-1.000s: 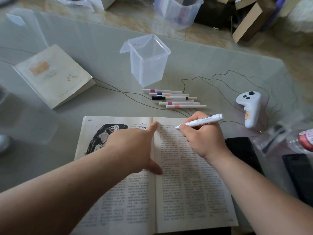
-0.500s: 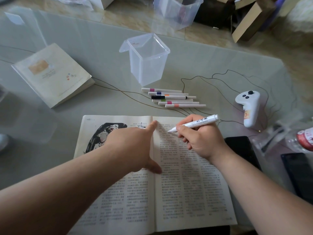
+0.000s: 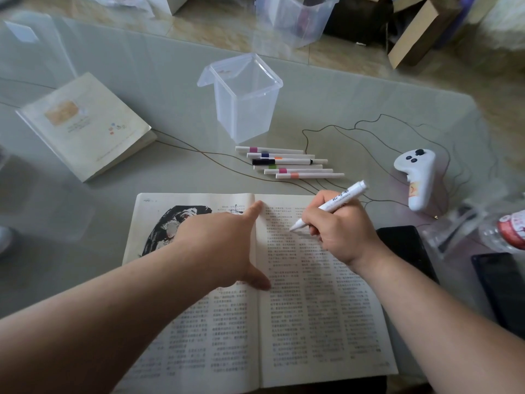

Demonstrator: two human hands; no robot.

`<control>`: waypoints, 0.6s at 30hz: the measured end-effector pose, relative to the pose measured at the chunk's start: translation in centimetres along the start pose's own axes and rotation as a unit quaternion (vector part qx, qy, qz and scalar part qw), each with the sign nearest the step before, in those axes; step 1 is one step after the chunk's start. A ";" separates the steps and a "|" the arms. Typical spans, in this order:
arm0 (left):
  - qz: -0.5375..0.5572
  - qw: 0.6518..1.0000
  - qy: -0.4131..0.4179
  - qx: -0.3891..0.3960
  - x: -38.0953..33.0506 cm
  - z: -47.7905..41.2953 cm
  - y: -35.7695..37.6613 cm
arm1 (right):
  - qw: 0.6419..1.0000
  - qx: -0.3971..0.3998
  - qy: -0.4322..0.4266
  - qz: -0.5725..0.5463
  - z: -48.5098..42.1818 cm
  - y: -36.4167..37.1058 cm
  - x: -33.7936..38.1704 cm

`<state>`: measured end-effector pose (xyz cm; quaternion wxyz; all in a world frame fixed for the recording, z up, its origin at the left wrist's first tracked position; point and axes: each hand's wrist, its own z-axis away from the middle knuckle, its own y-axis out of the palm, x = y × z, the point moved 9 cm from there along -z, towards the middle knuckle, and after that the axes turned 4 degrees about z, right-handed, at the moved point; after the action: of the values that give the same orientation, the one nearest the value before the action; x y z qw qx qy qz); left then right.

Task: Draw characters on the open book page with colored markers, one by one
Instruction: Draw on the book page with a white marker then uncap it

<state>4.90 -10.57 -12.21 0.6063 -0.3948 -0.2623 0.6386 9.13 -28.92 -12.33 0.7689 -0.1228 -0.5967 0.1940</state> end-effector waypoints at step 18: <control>0.001 1.000 -0.004 -0.003 0.1 0.0 -0.1 | 1.000 0.006 -0.010 0.012 0.2 0.2 0.1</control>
<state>4.94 -10.44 -12.18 0.6028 -0.3943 -0.2665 0.6404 8.97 -28.68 -12.24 0.7614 -0.1238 -0.6014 0.2080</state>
